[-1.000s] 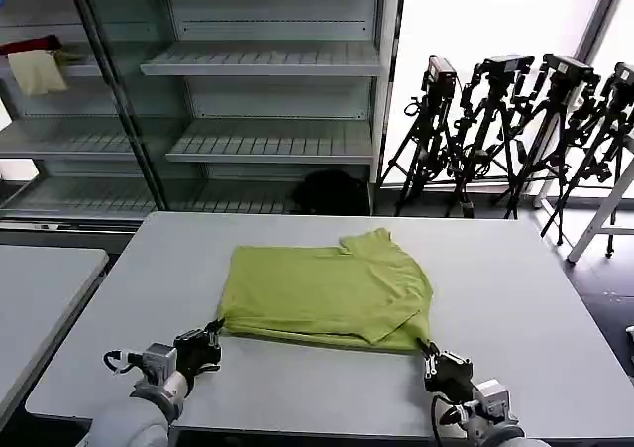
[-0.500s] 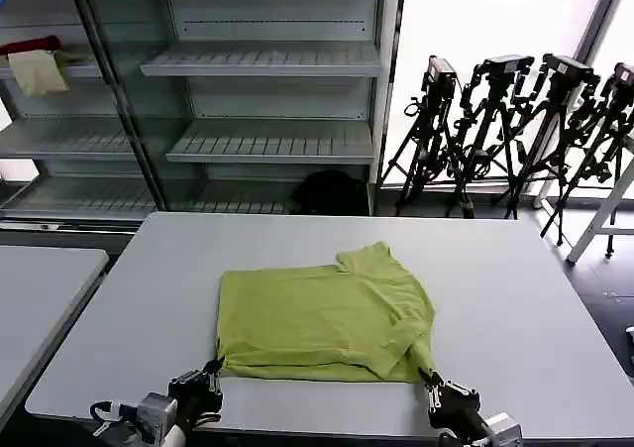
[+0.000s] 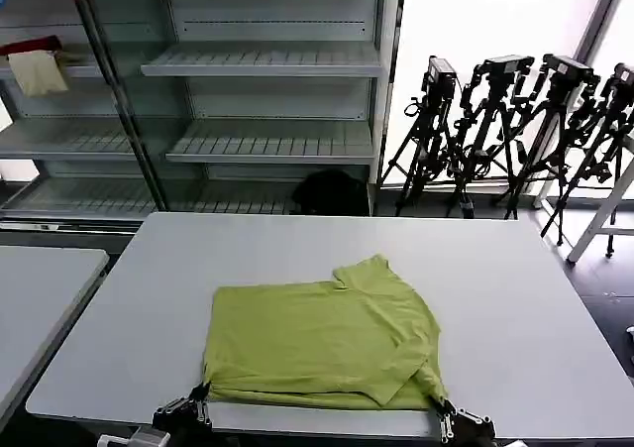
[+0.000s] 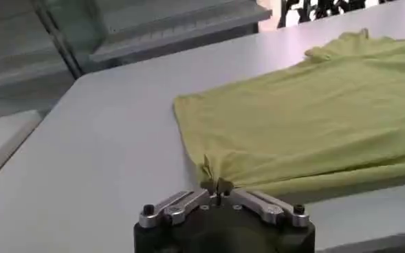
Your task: Fold and organize the clothes.
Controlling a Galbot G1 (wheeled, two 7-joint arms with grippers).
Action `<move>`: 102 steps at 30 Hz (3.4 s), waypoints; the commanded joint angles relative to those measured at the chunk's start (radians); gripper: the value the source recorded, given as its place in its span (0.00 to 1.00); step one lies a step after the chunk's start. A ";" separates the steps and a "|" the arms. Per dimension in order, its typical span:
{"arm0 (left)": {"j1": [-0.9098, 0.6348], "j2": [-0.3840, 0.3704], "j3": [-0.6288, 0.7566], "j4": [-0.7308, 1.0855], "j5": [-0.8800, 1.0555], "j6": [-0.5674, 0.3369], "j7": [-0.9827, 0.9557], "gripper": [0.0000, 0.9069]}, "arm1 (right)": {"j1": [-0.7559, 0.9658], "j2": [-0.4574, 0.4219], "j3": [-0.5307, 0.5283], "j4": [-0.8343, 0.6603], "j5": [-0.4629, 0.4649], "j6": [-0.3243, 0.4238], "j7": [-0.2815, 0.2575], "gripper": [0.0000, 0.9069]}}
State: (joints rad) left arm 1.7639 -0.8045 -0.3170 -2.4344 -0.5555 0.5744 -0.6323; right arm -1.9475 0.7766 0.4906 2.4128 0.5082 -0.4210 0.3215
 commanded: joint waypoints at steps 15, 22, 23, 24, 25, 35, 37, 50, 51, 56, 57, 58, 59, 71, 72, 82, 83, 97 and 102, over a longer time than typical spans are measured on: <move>0.048 0.003 -0.003 -0.184 0.160 0.003 -0.041 1.00 | 0.014 0.077 -0.030 0.167 -0.019 -0.047 0.394 1.00; -0.145 -0.020 -0.017 -0.068 0.125 -0.061 0.088 1.00 | 0.217 0.066 0.076 0.105 -0.032 0.002 0.226 1.00; -0.175 -0.027 -0.016 -0.022 0.124 -0.088 0.108 1.00 | 0.292 0.057 0.076 0.055 -0.014 0.007 0.162 1.00; -0.209 -0.037 -0.014 0.009 0.116 -0.103 0.138 1.00 | 0.338 0.049 0.074 -0.017 0.001 0.026 0.118 1.00; -0.243 -0.045 -0.014 0.053 0.105 -0.121 0.158 1.00 | 0.411 0.044 0.064 -0.066 0.014 0.038 0.068 1.00; -0.521 -0.099 -0.005 0.234 -0.096 -0.076 0.269 1.00 | 0.983 0.087 -0.263 -0.401 0.083 -0.045 -0.064 1.00; -0.533 -0.103 0.000 0.260 -0.120 -0.068 0.272 1.00 | 1.042 0.104 -0.308 -0.442 0.083 -0.077 -0.068 1.00; -0.640 -0.118 0.032 0.421 -0.180 0.004 0.307 1.00 | 1.239 0.194 -0.488 -0.698 0.177 -0.159 -0.101 1.00; -0.649 -0.120 0.038 0.440 -0.181 0.003 0.312 1.00 | 1.244 0.199 -0.492 -0.708 0.176 -0.159 -0.103 1.00; -0.681 -0.129 0.048 0.492 -0.181 0.003 0.334 1.00 | 1.283 0.246 -0.509 -0.800 0.170 -0.158 -0.128 1.00; -0.685 -0.131 0.050 0.501 -0.182 0.003 0.338 1.00 | 1.285 0.249 -0.511 -0.807 0.170 -0.158 -0.135 1.00; -0.689 -0.132 0.051 0.510 -0.182 0.003 0.341 1.00 | 1.289 0.254 -0.515 -0.822 0.166 -0.158 -0.143 1.00; -0.693 -0.133 0.052 0.520 -0.182 0.003 0.344 1.00 | 1.290 0.260 -0.515 -0.833 0.161 -0.158 -0.152 1.00; -0.717 -0.137 0.045 0.578 -0.218 0.002 0.357 1.00 | 1.311 0.281 -0.513 -0.903 0.148 -0.157 -0.234 1.00; -0.712 -0.136 0.044 0.578 -0.220 0.002 0.358 1.00 | 1.312 0.281 -0.514 -0.906 0.148 -0.157 -0.236 1.00; -0.719 -0.144 0.038 0.628 -0.223 -0.006 0.386 0.73 | 1.305 0.303 -0.523 -0.929 0.126 -0.156 -0.247 1.00; -0.720 -0.144 0.038 0.633 -0.227 -0.006 0.390 0.68 | 1.304 0.304 -0.523 -0.930 0.125 -0.156 -0.248 1.00; -0.706 -0.157 0.038 0.678 -0.232 -0.027 0.426 0.01 | 1.285 0.299 -0.525 -0.923 0.114 -0.156 -0.259 0.64; -0.700 -0.156 0.042 0.675 -0.215 -0.037 0.444 0.01 | 1.274 0.292 -0.519 -0.910 0.114 -0.152 -0.259 0.17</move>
State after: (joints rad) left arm 1.0580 -0.9589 -0.2808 -1.7796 -0.7802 0.5432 -0.2146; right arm -0.6710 1.0672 -0.0245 1.5063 0.6230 -0.5701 0.0639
